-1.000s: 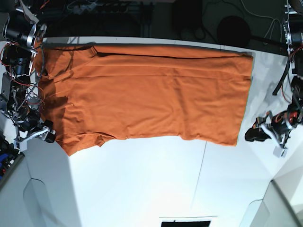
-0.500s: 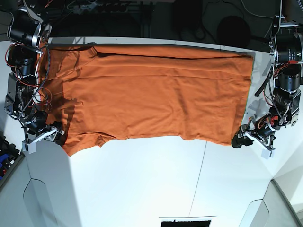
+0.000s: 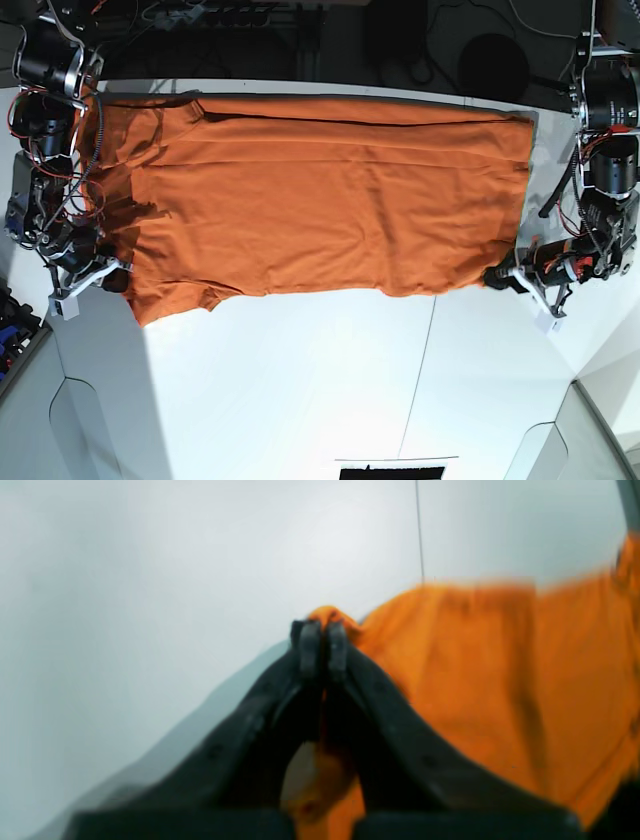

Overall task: Layout the t-shirt on the table in an organized manner, then fold the t-shirt properly
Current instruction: 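Grasp the hem edge with both grippers and fold it over the shirt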

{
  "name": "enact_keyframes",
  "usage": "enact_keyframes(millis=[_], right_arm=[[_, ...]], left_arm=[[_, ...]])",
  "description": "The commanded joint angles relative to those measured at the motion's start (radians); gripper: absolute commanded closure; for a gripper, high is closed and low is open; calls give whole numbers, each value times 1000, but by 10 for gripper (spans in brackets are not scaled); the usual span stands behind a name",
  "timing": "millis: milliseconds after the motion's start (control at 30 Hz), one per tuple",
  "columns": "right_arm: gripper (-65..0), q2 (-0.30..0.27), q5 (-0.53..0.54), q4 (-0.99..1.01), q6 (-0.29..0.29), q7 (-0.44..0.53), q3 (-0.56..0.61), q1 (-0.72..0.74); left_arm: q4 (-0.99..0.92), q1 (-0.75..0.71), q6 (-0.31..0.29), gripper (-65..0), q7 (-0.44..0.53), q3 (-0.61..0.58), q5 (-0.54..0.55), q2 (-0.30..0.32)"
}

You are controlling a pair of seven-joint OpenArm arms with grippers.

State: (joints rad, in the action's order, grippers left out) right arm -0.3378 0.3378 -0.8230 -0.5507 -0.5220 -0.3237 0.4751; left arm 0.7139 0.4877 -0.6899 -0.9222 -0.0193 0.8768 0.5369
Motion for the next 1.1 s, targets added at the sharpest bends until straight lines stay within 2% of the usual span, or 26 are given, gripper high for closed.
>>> enact_keyframes(millis=[0,100,300,667,800,1067], right_arm=[[0,-30,23,-41,-4,-10,-1,22],[0,-54,94,-125,-4,-89,-2,-11],[0,-85,196,-332,-3,-172,-2,-138],[0,-133,235,-605,-3,-179,-28,-407],[0,-132,239,-640,-3,-179,-38,-460],[0,-131,246,-641,-3,-185,-38,-502]], left_arm=[[46,29,-8,0,-23,5,60,35],[131,18,-8,0,-136,5,162,78],[254,-61,-8,0,-214,5,251,135],[363,-207,-8,0,-235,5,295,253],[393,-231,-8,0,-258,5,309,261],[405,-267,-8,0,-398,5,445,261]])
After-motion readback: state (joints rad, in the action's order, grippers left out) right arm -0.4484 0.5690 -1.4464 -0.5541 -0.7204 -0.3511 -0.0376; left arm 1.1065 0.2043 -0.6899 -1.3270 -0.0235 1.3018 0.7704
